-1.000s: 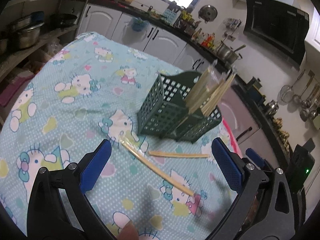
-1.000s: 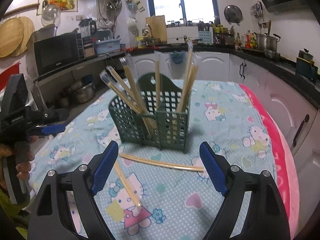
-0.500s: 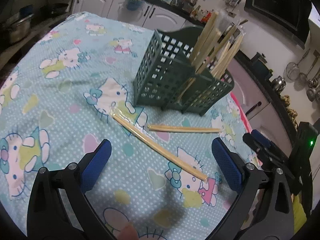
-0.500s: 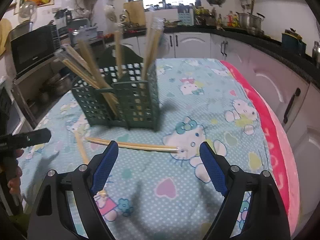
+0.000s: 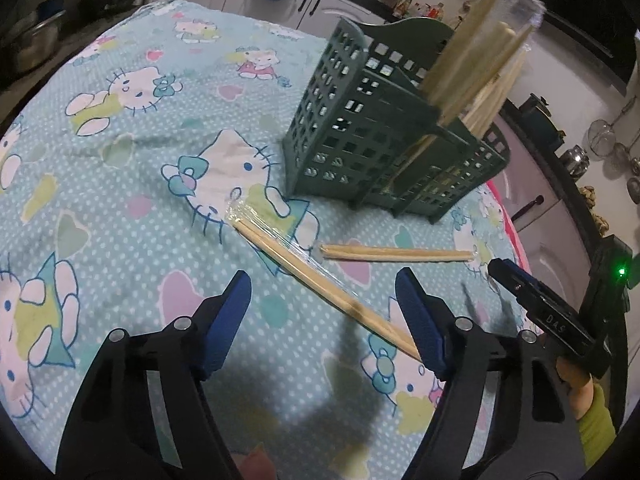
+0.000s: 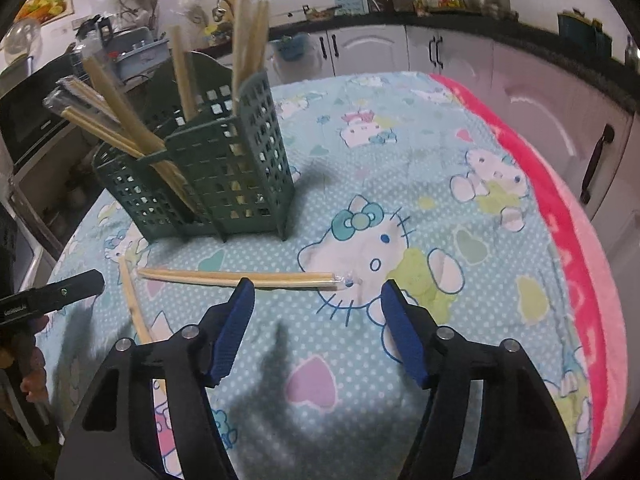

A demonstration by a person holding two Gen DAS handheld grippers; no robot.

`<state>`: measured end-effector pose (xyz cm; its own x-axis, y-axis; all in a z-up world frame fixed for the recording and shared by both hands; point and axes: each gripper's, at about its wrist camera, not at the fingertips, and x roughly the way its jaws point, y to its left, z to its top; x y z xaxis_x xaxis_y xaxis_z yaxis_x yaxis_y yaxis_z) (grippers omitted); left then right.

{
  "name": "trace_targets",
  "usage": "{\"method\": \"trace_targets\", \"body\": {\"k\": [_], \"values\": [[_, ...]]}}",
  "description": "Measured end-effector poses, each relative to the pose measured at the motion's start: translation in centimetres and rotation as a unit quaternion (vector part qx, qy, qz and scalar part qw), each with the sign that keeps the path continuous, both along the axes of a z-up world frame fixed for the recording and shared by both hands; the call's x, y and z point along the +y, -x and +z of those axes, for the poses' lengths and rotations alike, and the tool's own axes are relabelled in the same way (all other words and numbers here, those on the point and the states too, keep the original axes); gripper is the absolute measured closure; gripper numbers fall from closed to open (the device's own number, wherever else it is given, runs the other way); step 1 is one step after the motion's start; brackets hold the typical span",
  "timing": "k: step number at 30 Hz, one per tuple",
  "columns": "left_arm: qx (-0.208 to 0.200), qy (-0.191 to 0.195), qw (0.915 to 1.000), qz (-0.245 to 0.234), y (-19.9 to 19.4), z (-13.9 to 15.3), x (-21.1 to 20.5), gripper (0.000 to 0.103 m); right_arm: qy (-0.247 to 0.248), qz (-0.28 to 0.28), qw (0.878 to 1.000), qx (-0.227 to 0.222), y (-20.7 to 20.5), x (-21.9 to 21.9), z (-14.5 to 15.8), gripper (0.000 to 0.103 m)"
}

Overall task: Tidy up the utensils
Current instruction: 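Lower both tools onto the last chopsticks and close on them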

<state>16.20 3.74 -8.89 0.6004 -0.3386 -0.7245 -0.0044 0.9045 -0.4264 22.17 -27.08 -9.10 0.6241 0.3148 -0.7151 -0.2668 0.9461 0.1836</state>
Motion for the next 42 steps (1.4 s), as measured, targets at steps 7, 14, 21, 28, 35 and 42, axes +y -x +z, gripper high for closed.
{"method": "trace_targets", "body": {"k": [7, 14, 21, 28, 35, 42], "values": [[0.015, 0.009, 0.9998, 0.010, -1.8, -0.5, 1.1, 0.039, -0.010, -0.012, 1.000, 0.022, -1.8, 0.0, -0.8, 0.048], [0.034, 0.017, 0.9989, 0.027, -3.9, -1.3, 2.4, 0.042, -0.025, -0.024, 0.998, 0.046, -2.8, -0.3, -1.9, 0.053], [0.038, 0.019, 0.9983, 0.039, -5.1, -1.4, 2.8, 0.044, -0.029, -0.028, 0.998, 0.051, -3.3, -0.5, -2.2, 0.061], [0.045, -0.006, 0.9983, 0.037, -6.2, -1.4, 2.5, 0.050, -0.027, -0.025, 0.998, 0.047, -3.5, -0.5, -2.2, 0.085], [0.056, -0.048, 0.9962, 0.047, -6.7, -1.5, 2.3, 0.072, -0.022, -0.036, 0.999, 0.012, -2.5, -1.1, -1.0, 0.102], [0.059, -0.060, 0.9948, 0.057, -6.0, -1.8, 3.2, 0.089, -0.025, -0.027, 0.999, -0.031, -1.3, -1.0, 1.8, 0.102]]}}
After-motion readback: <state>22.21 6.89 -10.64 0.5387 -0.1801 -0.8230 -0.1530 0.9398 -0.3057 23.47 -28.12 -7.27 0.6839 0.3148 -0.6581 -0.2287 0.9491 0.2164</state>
